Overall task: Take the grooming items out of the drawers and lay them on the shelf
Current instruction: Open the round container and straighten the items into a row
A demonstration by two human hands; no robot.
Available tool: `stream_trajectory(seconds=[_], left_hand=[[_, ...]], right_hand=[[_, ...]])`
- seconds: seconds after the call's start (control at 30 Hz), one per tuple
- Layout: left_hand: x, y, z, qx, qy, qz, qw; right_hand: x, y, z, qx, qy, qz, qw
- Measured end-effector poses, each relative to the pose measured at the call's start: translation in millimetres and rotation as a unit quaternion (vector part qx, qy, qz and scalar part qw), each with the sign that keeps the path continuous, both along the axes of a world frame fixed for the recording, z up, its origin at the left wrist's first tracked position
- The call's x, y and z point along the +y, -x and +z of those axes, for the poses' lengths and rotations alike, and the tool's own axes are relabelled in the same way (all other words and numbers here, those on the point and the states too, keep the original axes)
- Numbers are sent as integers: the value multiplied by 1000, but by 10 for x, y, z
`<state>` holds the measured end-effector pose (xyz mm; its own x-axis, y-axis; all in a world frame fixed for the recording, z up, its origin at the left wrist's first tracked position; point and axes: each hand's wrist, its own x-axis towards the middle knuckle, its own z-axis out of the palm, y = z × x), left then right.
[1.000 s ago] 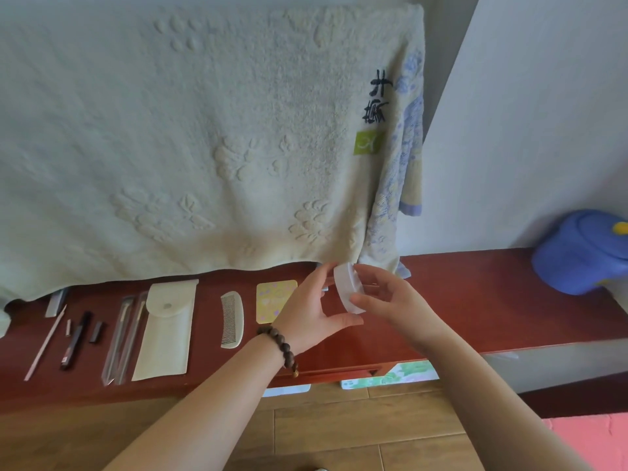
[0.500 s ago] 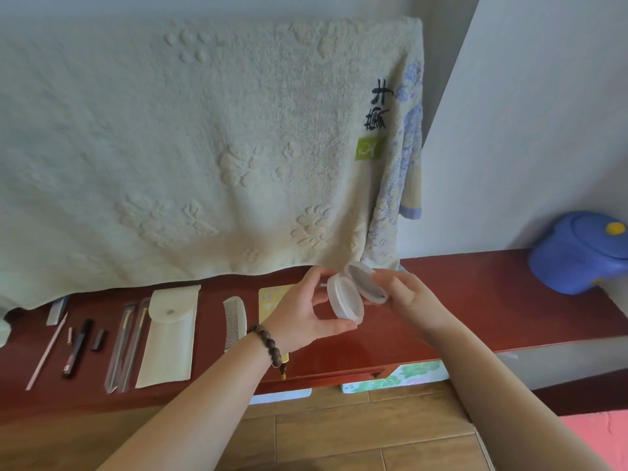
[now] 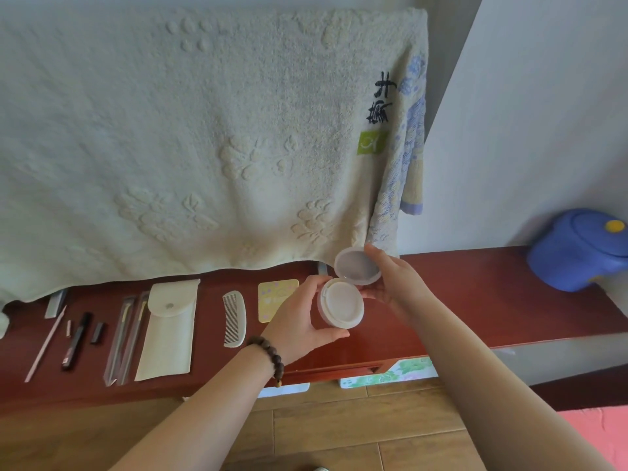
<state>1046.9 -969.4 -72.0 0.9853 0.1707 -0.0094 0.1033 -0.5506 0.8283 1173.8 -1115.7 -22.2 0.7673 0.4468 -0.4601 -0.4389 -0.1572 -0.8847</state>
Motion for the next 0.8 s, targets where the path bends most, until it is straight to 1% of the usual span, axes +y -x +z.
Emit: stream_trajectory(seconds=[0.1, 0.2, 0.3, 0.4, 0.53, 0.67, 0.8], left_hand=[[-43, 37, -83, 0, -60, 24, 998], [-69, 65, -151, 8, -138, 37, 990], [-51, 131, -256, 90, -193, 37, 976], [7, 256, -424, 169, -249, 39, 953], [78, 404, -567, 221, -277, 49, 934], [110, 477, -600, 240, -288, 62, 925], [112, 466, -606, 251, -309, 61, 915]], right_hand=[[71, 18, -111, 18, 16, -17, 1000], [139, -37, -240, 24, 49, 0, 999], [227, -173, -362, -23, 113, 26, 993], [307, -309, -505, -88, 180, 79, 977], [372, -338, -734, -105, 217, 148, 959], [438, -315, -892, -104, 214, 173, 956], [506, -284, -991, -187, 265, 191, 926]])
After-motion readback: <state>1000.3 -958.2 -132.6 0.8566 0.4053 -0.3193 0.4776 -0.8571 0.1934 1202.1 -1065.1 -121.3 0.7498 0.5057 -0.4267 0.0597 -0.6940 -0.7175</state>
